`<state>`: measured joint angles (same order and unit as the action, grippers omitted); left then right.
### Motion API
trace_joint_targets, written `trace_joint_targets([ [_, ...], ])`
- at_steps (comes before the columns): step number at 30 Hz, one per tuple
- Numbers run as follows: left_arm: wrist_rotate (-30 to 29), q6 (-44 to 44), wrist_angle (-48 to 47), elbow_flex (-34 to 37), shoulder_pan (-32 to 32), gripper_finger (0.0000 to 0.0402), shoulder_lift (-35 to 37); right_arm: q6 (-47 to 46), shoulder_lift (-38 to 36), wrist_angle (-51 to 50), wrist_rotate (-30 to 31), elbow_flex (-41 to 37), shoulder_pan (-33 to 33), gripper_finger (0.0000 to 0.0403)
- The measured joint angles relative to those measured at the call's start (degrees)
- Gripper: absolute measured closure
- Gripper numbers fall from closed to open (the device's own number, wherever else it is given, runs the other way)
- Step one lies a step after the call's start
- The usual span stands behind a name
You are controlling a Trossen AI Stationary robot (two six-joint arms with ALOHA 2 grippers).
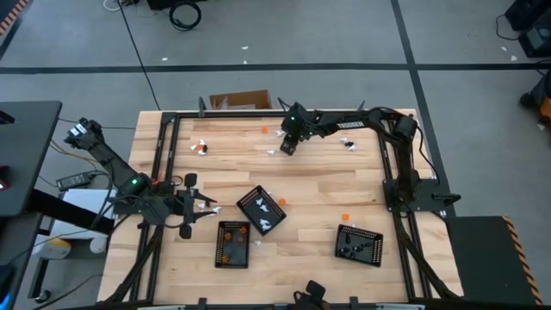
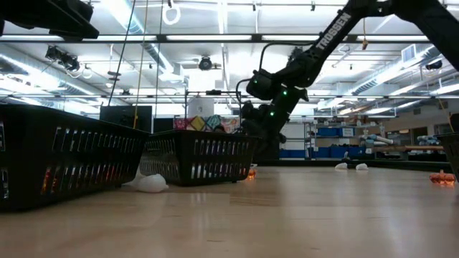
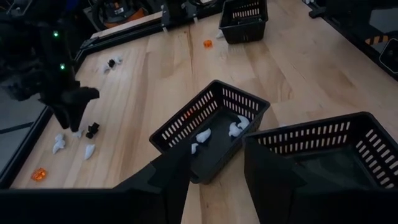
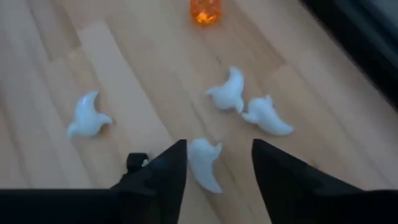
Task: Sort Halloween decoration
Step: Put the white ghost toy into the middle black basket
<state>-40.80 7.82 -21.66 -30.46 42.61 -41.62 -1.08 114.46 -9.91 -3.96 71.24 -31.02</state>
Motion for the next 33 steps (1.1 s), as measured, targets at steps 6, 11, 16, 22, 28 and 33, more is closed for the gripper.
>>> trace_joint_targets([
  [6,0.03,-0.5,-0.03,0.0,-0.02,0.0246,-0.01,1.22,0.82,0.18,1.43,0.08,0.62,0.0196],
  [11,0.07,-0.95,-0.01,0.01,-0.02,0.0246,-0.01,1.06,0.82,-0.45,3.28,0.11,0.7,0.0204],
  [16,0.07,-0.97,0.0,0.0,-0.04,0.0246,-0.01,0.67,0.82,-1.85,3.72,0.11,1.7,0.021],
  [22,0.09,-0.97,0.01,0.01,-0.04,0.0246,-0.01,-3.04,0.77,-5.6,4.27,0.22,1.81,0.0223],
  [28,0.08,-0.96,0.01,0.0,-0.04,0.0246,-0.01,-4.14,0.6,-7.66,4.38,0.33,1.96,0.0268],
  [33,0.09,-0.97,-0.01,0.0,-0.04,0.0246,-0.01,-2.04,0.6,-7.61,4.49,0.31,2.55,0.0324],
])
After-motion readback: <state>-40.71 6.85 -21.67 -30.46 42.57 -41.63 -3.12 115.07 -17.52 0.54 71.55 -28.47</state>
